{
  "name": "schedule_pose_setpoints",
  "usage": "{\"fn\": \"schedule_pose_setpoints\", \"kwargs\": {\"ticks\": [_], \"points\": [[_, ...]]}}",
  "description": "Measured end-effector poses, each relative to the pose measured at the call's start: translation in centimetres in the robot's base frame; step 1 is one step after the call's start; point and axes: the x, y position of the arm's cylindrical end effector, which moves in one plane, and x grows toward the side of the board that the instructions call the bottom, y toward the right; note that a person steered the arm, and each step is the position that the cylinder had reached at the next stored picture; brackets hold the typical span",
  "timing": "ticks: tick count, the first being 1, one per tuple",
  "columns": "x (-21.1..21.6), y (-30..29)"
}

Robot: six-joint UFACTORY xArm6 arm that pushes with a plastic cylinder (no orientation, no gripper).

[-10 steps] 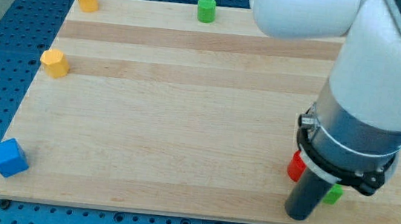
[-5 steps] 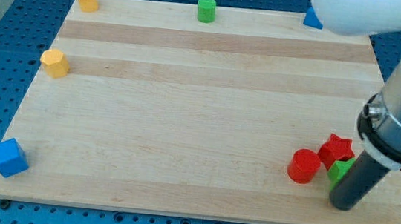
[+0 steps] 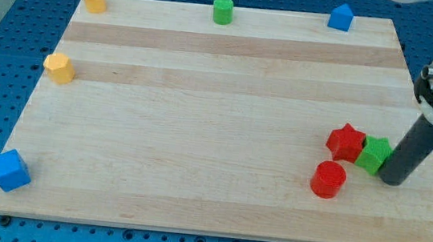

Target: Place the green star in the center right of the board

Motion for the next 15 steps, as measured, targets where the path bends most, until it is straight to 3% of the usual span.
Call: {"fn": "schedule_pose_setpoints", "kwargs": {"ticks": [2, 4, 6, 9, 12, 13, 15], "points": [[-2.8, 0.0], [1.5, -1.5], [-1.6, -1.9], [-9.7, -1.9], [-10.5, -10.6], [-13.3, -9.4], [-13.9, -6.7]]}}
